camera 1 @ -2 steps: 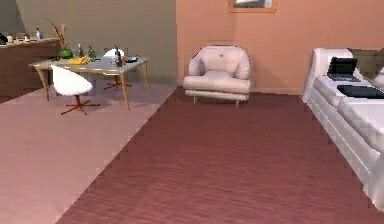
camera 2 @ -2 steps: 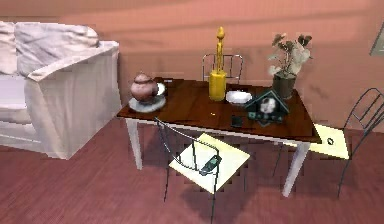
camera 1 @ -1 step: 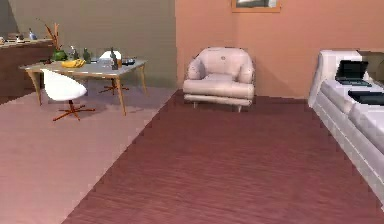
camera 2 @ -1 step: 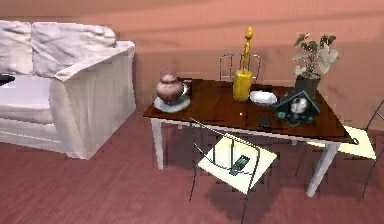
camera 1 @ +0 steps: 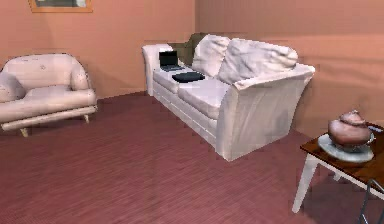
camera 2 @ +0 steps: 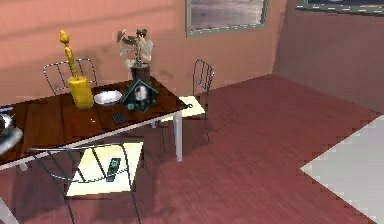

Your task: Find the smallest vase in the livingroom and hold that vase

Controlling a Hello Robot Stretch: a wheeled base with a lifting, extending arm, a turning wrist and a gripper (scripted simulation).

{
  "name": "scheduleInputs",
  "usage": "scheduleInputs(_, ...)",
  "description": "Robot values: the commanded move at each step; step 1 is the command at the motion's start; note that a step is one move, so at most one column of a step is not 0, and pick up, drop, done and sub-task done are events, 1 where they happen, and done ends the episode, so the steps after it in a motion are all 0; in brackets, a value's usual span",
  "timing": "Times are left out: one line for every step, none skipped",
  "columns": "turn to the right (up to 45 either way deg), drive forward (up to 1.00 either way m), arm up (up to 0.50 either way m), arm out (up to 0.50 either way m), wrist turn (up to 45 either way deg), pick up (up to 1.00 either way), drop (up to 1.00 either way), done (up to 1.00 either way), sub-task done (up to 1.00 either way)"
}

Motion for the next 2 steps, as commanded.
scheduleInputs(18.0,0.00,0.00,0.00,0.0,0.00,0.00,0.00,0.00)
scheduleInputs(0.0,0.65,0.00,0.00,0.0,0.00,0.00,0.00,0.00)
